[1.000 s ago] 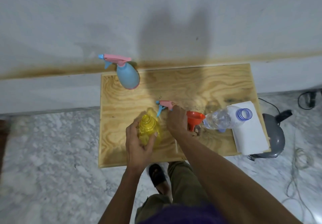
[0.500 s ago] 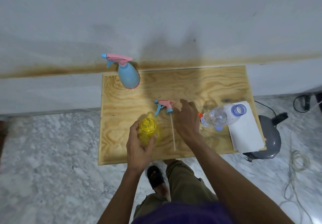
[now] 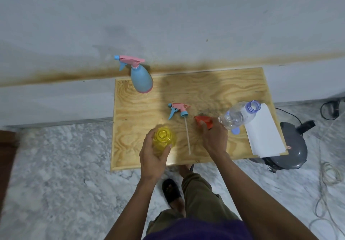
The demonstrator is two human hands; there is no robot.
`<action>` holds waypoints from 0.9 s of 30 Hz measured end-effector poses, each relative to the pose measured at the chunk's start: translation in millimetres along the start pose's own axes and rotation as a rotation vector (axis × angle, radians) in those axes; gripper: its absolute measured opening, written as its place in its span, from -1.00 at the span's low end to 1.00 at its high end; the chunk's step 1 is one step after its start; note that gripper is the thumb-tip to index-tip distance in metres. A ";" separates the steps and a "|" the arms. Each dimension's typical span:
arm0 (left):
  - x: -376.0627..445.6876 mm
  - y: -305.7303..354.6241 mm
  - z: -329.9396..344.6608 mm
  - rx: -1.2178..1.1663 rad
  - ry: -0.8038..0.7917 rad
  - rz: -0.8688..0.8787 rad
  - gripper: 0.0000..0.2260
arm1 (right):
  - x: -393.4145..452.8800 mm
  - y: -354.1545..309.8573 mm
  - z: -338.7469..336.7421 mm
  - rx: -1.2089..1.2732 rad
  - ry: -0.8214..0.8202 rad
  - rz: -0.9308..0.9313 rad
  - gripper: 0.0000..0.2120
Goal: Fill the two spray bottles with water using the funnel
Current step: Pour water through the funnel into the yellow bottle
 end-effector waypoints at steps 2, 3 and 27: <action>-0.6 -1.3 0.1 0.007 0.004 -0.012 -0.43 | -0.5 -1.6 -4.0 0.066 0.008 -0.008 -0.72; -0.7 -2.1 0.0 0.010 0.005 -0.019 -0.44 | -1.5 -2.6 -6.6 0.074 0.010 -0.023 -0.73; -0.3 1.1 -11.7 0.073 0.064 -0.080 -0.49 | -103.0 -99.4 -12.8 0.407 -0.237 -0.516 -0.77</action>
Point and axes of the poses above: each hand's wrist, its own x-axis towards the middle knuckle, its own z-axis out of the palm, y = z × x, the point moved 8 cm from there along x, towards the middle knuckle, and after that the axes turned 6 degrees about x, right-handed, at the moved point
